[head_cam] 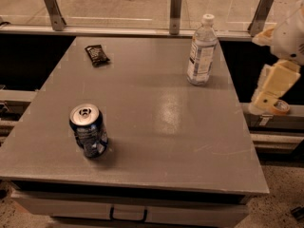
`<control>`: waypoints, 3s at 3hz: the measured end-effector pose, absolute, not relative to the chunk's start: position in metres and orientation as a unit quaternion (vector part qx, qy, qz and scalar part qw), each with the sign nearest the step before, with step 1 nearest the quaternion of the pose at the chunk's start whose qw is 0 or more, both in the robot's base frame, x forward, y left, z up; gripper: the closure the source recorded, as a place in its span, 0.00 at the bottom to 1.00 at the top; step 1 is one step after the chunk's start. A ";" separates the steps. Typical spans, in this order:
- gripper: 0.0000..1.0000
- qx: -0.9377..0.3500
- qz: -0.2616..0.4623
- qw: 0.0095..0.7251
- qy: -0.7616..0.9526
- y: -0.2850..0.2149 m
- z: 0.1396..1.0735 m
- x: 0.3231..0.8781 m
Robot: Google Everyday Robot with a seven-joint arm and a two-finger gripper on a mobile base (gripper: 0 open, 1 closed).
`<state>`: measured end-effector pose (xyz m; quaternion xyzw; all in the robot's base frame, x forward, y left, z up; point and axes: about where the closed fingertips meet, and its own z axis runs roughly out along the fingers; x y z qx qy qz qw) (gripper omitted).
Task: Knock blue plastic bottle over
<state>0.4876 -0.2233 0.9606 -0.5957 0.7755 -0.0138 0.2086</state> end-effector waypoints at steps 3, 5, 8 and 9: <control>0.00 -0.499 0.093 0.384 0.771 -0.204 0.897 0.621; 0.00 -0.508 0.183 0.442 0.716 -0.138 0.910 0.627; 0.00 -0.592 0.303 0.434 0.608 -0.027 0.940 0.562; 0.00 -0.594 0.297 0.432 0.610 -0.031 0.939 0.566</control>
Offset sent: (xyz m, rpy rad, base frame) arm 0.1669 0.0009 -0.0753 0.4711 -0.2141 -0.1680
